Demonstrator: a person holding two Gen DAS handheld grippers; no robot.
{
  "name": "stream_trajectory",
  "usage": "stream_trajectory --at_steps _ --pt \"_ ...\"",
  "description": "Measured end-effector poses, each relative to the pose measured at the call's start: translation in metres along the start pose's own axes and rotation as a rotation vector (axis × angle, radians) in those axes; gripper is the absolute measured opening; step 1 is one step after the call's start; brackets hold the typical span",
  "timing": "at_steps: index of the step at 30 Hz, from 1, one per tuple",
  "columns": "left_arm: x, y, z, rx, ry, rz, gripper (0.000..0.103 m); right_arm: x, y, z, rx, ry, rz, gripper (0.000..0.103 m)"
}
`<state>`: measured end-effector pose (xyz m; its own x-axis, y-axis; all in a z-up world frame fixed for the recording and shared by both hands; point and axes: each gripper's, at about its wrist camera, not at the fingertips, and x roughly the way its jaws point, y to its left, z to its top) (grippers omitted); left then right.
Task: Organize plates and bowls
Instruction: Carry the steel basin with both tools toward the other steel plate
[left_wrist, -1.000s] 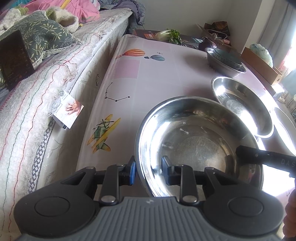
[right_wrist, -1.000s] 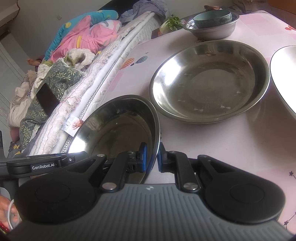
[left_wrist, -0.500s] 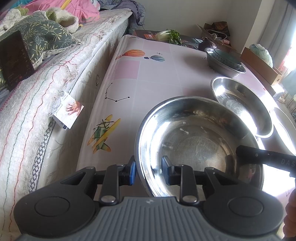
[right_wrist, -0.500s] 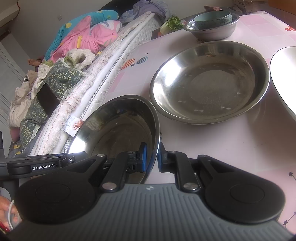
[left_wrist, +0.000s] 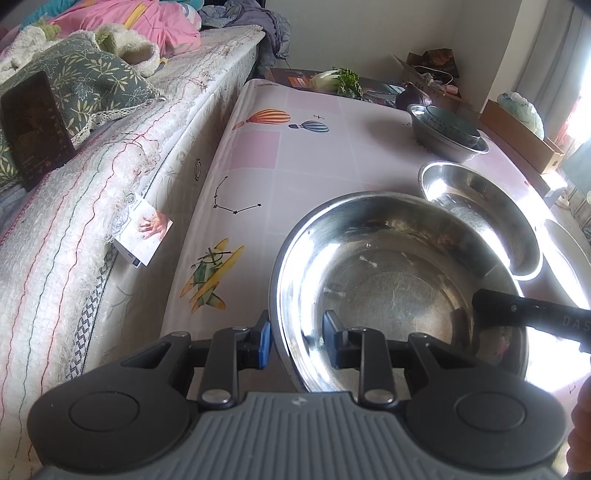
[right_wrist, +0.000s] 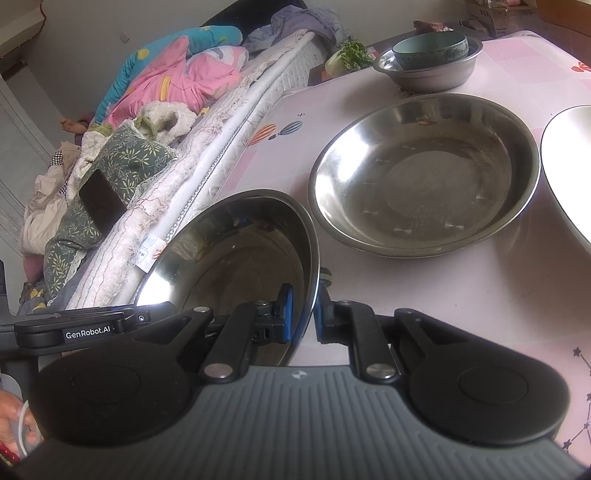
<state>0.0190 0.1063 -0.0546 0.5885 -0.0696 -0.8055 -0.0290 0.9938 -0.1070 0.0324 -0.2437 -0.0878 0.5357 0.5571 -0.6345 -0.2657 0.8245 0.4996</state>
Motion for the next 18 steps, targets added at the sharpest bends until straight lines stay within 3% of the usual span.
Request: stream_trajectory --at_steps 18 --pt "-0.022 -0.02 0.018 0.016 -0.078 -0.01 0.029 -0.029 0.0 0.02 -0.008 -0.086 0.015 0.012"
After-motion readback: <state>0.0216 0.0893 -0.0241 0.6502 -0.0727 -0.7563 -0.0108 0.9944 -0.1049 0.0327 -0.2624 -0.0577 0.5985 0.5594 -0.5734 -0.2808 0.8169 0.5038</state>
